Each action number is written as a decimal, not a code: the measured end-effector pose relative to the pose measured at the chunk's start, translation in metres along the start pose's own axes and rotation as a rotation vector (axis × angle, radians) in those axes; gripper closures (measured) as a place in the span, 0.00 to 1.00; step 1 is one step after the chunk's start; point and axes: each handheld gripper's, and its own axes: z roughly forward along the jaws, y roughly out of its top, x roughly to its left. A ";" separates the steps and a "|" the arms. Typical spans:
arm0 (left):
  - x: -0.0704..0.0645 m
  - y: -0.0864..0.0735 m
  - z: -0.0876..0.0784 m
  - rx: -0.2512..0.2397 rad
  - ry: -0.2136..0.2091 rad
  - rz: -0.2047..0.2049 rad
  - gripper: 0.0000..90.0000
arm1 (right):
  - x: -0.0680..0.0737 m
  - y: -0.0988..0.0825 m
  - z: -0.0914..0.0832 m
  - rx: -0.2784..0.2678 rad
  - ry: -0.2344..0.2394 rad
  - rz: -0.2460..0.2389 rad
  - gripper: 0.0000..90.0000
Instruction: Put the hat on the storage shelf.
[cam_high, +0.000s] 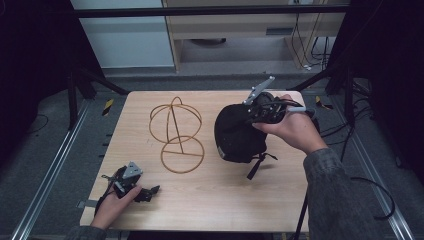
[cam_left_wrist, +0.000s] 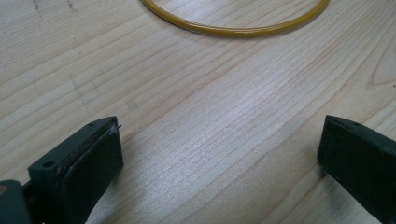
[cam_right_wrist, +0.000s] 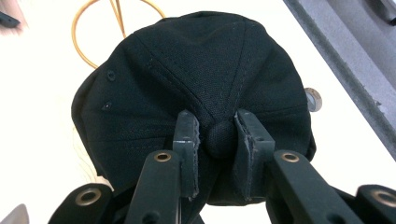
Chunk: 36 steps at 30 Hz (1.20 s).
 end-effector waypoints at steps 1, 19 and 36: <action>0.000 0.000 0.000 0.000 0.000 0.000 0.00 | 0.000 0.000 -0.002 -0.005 0.000 -0.001 0.80; 0.000 0.000 0.000 0.000 0.002 -0.001 0.00 | 0.012 0.003 -0.033 -0.098 -0.021 -0.019 0.80; 0.000 0.000 0.000 0.000 0.002 -0.001 0.00 | 0.019 0.011 -0.047 -0.135 -0.033 -0.042 0.80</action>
